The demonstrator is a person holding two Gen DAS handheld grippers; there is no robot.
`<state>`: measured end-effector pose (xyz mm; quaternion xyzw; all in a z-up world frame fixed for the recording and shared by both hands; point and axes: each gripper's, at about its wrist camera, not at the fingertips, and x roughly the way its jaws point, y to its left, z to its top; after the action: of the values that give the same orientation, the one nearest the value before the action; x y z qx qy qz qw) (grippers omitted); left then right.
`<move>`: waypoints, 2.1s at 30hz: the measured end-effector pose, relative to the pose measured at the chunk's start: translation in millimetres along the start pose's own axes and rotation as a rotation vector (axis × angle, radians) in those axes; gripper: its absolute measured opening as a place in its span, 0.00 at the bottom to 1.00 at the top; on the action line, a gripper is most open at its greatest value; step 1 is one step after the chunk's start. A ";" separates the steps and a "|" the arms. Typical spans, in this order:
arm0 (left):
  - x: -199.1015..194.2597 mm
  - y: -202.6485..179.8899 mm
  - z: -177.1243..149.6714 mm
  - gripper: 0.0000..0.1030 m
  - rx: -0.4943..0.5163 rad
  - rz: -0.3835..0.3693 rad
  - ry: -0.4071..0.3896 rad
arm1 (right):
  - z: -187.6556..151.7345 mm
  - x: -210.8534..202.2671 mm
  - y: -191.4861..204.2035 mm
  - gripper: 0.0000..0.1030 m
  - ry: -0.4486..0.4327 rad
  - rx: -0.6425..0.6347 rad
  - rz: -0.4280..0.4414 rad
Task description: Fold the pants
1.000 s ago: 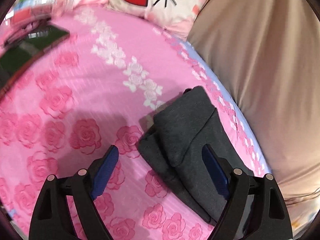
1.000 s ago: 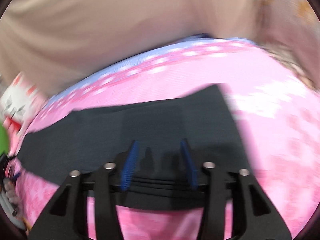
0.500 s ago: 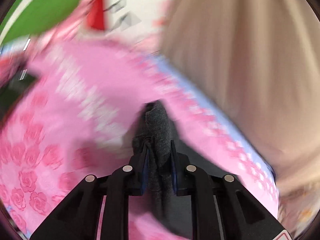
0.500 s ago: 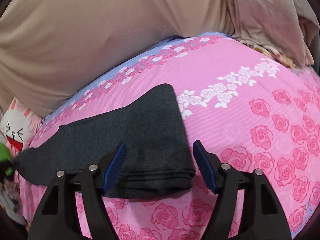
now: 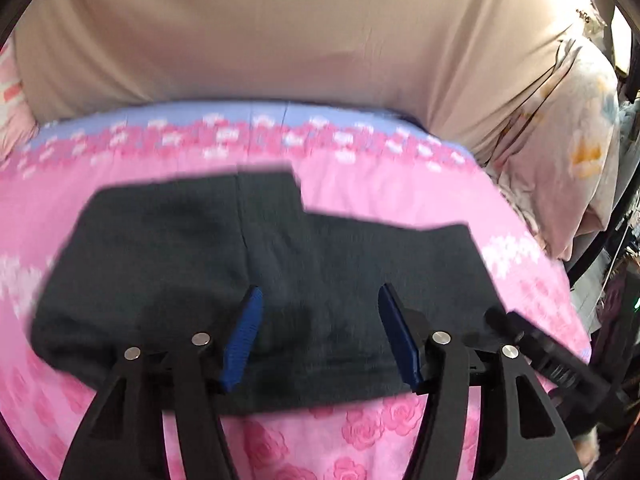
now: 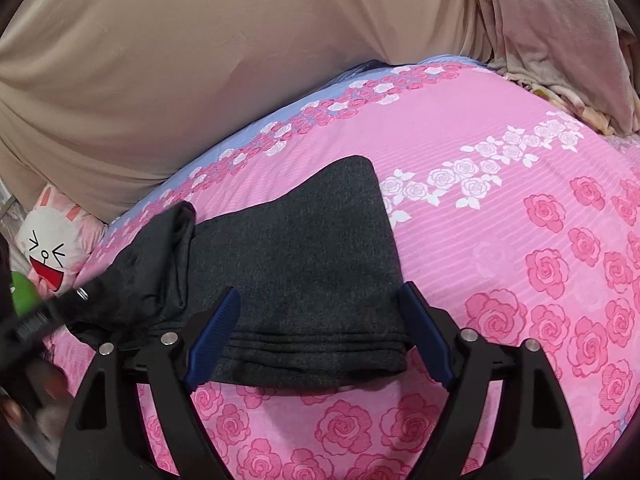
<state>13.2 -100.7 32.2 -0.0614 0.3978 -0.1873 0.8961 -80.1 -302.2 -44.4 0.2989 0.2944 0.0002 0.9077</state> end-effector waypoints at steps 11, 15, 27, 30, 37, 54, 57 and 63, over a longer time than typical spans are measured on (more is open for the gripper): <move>-94.2 127.0 -27.0 0.78 -0.158 0.109 -0.175 | 6.8 39.3 65.6 0.80 0.157 -0.004 0.253; -109.6 159.6 -44.8 0.78 -0.229 0.117 -0.170 | -7.2 85.6 114.4 0.84 0.275 -0.080 0.251; -128.6 180.2 -40.1 0.78 -0.259 0.064 -0.200 | 50.5 10.3 166.4 0.11 0.058 -0.183 0.291; -126.9 163.7 -35.5 0.79 -0.226 0.022 -0.204 | 63.4 -23.3 133.7 0.11 -0.041 -0.202 0.183; -72.7 114.1 -34.2 0.81 -0.171 -0.081 -0.063 | 8.0 35.7 5.7 0.10 0.139 0.005 -0.052; -60.1 80.3 -23.9 0.81 -0.146 -0.093 -0.042 | 38.8 20.2 36.3 0.13 0.049 -0.089 0.127; -67.2 81.3 -19.2 0.82 -0.147 -0.114 -0.067 | 40.7 -7.2 28.5 0.13 -0.020 -0.131 0.032; -25.8 91.6 -12.8 0.84 -0.214 -0.139 0.030 | 14.8 25.9 -25.7 0.29 0.085 0.020 -0.004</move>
<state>14.2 -5.9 17.6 -0.1813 0.4239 -0.2062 0.8631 -55.3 -326.8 -62.6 0.3073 0.3332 0.0081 0.8913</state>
